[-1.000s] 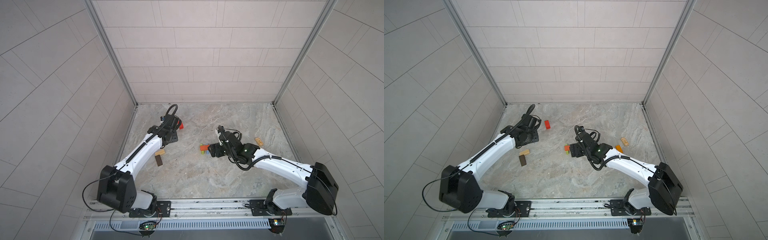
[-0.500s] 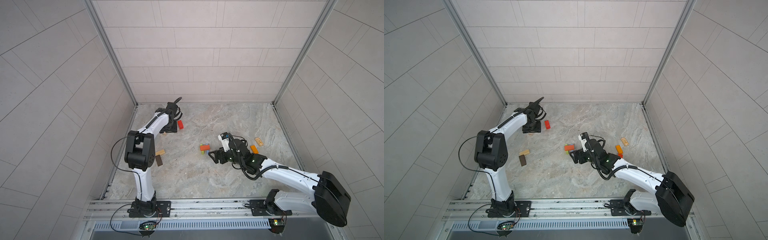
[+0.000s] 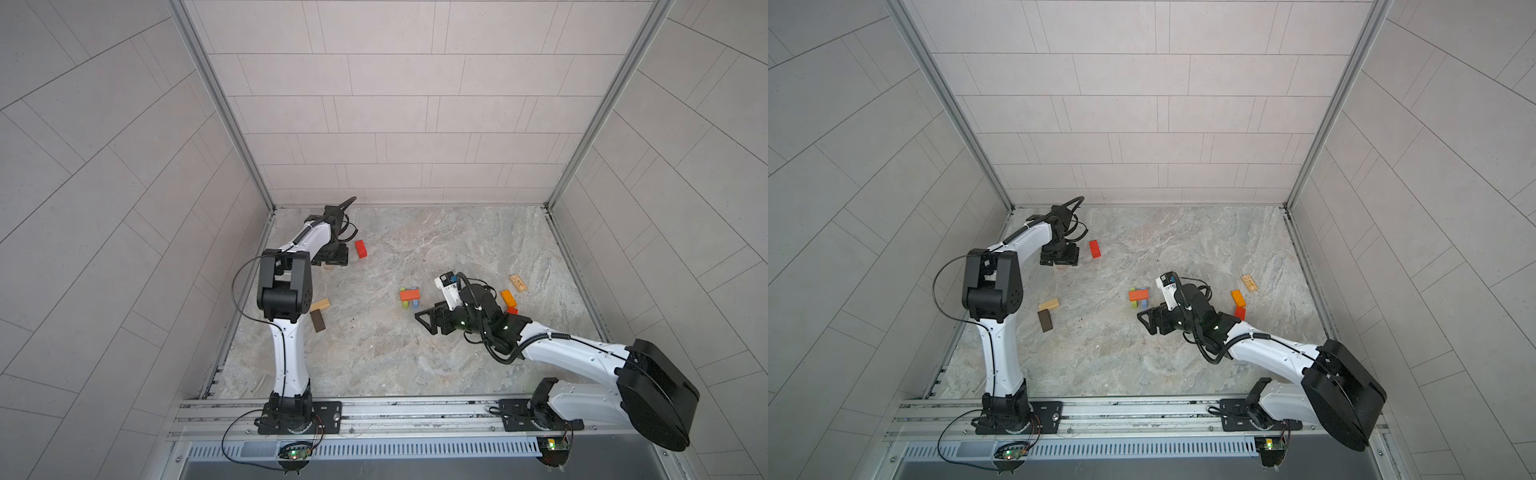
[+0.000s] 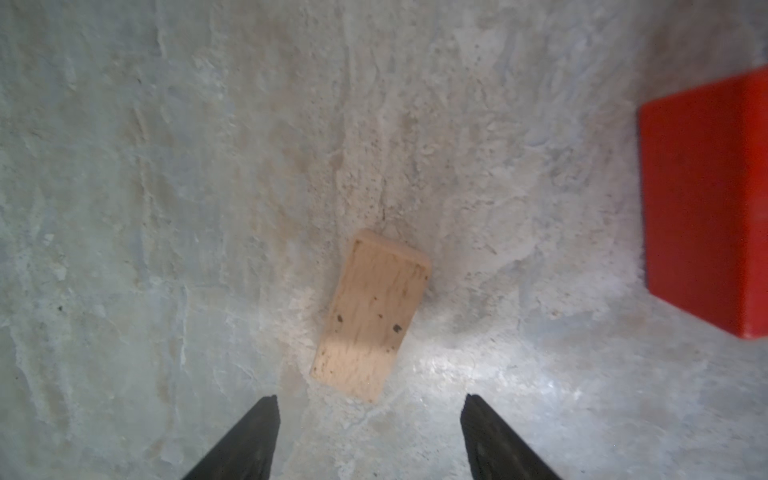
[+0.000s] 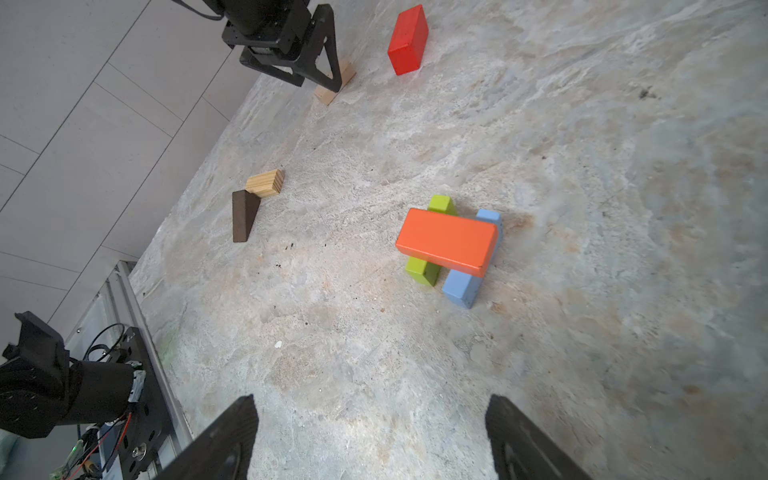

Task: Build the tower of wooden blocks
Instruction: 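Grasp the light wood plank with the left gripper while the right gripper withdraws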

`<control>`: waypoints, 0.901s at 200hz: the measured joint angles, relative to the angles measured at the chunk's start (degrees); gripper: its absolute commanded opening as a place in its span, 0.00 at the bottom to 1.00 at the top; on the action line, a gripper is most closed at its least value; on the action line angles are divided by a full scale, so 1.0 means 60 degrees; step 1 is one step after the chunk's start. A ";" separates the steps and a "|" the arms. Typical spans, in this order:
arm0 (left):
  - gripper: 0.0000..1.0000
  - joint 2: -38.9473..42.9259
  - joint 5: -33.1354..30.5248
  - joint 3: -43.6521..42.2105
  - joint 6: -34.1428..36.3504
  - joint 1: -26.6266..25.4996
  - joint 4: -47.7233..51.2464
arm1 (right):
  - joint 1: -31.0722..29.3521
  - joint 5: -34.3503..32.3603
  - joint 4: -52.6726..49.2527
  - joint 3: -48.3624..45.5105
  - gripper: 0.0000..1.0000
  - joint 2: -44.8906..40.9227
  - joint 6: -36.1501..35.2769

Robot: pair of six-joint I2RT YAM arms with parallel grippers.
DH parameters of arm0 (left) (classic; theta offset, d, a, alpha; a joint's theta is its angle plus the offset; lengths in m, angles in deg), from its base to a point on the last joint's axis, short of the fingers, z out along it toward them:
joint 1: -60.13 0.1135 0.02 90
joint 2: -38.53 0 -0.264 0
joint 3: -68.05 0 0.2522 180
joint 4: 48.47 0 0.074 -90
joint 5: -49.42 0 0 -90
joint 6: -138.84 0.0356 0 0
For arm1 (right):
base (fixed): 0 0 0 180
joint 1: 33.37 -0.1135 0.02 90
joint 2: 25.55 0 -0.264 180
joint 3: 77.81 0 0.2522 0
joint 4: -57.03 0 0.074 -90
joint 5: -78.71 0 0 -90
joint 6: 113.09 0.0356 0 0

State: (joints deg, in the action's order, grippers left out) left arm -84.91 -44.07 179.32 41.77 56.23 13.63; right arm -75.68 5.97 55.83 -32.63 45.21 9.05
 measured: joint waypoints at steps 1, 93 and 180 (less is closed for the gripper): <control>0.76 -0.0015 0.0011 0.0011 0.0007 0.0018 -0.0004 | -0.0004 0.0011 0.0011 0.0000 0.87 0.0018 0.0004; 0.66 -0.1235 0.1475 0.1282 0.0692 0.0896 0.0040 | 0.0000 0.0444 0.0488 0.0000 0.86 0.1013 0.0204; 0.35 -0.1399 0.1596 0.1563 0.0747 0.0892 -0.0022 | 0.0000 0.0594 0.0648 0.0015 0.85 0.1402 0.0299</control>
State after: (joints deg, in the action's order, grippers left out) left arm -93.30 -34.49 188.70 46.25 61.59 13.50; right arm -75.68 9.53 59.72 -32.54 53.63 10.84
